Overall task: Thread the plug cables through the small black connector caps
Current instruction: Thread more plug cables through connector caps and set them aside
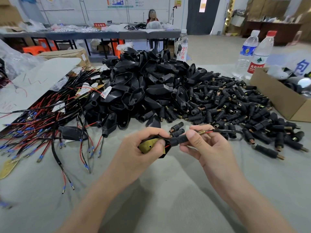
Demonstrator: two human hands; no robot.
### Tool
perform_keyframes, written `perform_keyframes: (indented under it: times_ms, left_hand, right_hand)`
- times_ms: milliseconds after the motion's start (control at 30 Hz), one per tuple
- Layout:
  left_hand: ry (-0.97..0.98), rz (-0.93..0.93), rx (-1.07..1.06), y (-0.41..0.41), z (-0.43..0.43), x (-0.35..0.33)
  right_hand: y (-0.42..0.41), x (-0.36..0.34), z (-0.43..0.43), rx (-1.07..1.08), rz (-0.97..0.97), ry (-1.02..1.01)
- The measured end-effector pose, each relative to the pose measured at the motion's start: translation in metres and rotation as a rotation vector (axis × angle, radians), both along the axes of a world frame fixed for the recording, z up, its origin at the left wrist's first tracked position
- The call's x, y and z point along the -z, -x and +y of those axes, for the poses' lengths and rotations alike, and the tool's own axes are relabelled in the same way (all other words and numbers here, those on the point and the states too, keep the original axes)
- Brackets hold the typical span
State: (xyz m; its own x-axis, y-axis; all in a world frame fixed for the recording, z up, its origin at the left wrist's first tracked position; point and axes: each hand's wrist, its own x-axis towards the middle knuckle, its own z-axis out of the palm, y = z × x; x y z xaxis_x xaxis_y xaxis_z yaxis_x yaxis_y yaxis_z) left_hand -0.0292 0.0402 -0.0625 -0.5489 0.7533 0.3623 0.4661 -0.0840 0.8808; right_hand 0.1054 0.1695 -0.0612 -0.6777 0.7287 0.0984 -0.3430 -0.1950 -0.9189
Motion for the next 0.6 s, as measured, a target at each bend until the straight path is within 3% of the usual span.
perform_keyframes:
  times_ms: [600]
  left_hand:
    - [-0.009,-0.083,-0.037,-0.0036,0.0073,0.0026]
  right_hand:
    - [0.0076,0.0066,-0.0030,-0.055,0.028,0.088]
